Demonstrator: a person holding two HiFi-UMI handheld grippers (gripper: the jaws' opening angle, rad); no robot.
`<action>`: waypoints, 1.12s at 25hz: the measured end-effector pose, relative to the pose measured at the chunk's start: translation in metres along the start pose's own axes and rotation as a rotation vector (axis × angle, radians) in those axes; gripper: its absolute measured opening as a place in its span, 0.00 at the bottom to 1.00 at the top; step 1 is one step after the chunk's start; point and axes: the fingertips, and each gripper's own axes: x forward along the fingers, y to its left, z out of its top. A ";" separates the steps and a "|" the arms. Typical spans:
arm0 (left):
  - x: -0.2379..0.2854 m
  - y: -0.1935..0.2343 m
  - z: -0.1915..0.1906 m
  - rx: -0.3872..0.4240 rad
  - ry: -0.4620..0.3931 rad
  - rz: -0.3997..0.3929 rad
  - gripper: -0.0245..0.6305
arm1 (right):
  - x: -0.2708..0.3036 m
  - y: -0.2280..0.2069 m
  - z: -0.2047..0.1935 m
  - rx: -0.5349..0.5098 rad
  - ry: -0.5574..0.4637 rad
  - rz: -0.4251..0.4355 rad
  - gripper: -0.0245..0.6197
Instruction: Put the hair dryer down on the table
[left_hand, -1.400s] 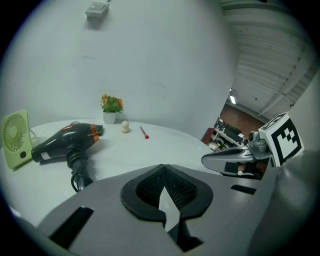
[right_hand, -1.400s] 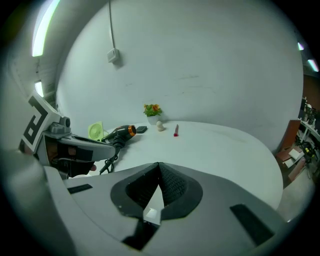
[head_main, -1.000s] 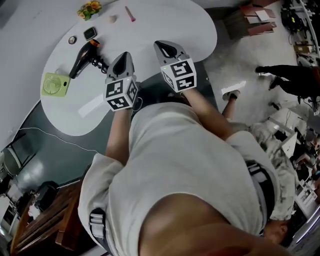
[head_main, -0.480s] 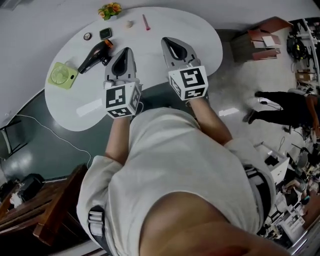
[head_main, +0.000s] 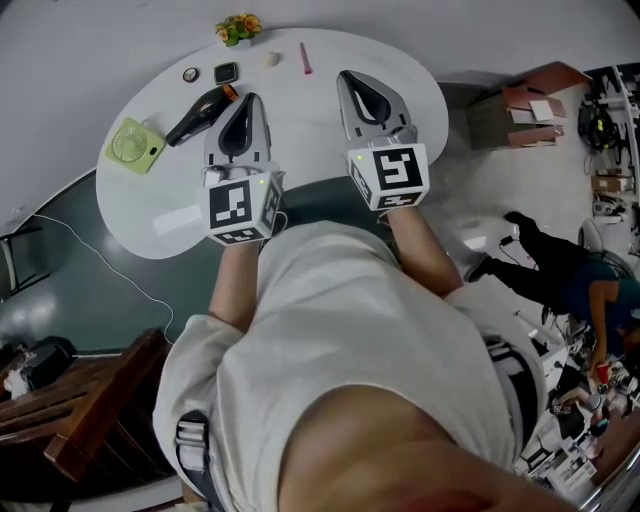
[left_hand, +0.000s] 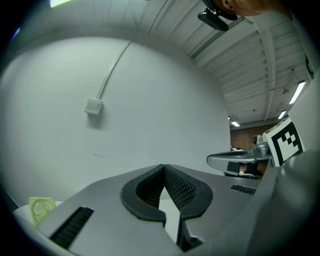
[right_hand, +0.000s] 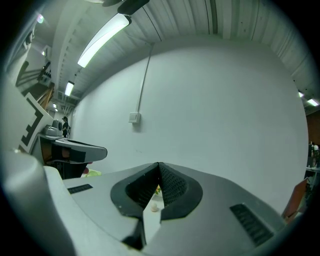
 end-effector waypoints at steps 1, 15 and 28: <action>0.000 0.000 0.002 0.004 0.000 0.000 0.07 | -0.001 -0.001 0.003 -0.002 -0.004 -0.002 0.04; 0.006 0.005 0.016 -0.009 -0.017 -0.016 0.07 | -0.004 -0.022 0.015 -0.019 -0.005 -0.071 0.04; 0.004 0.020 0.017 0.009 -0.019 -0.053 0.07 | 0.001 -0.011 0.020 -0.051 0.011 -0.086 0.04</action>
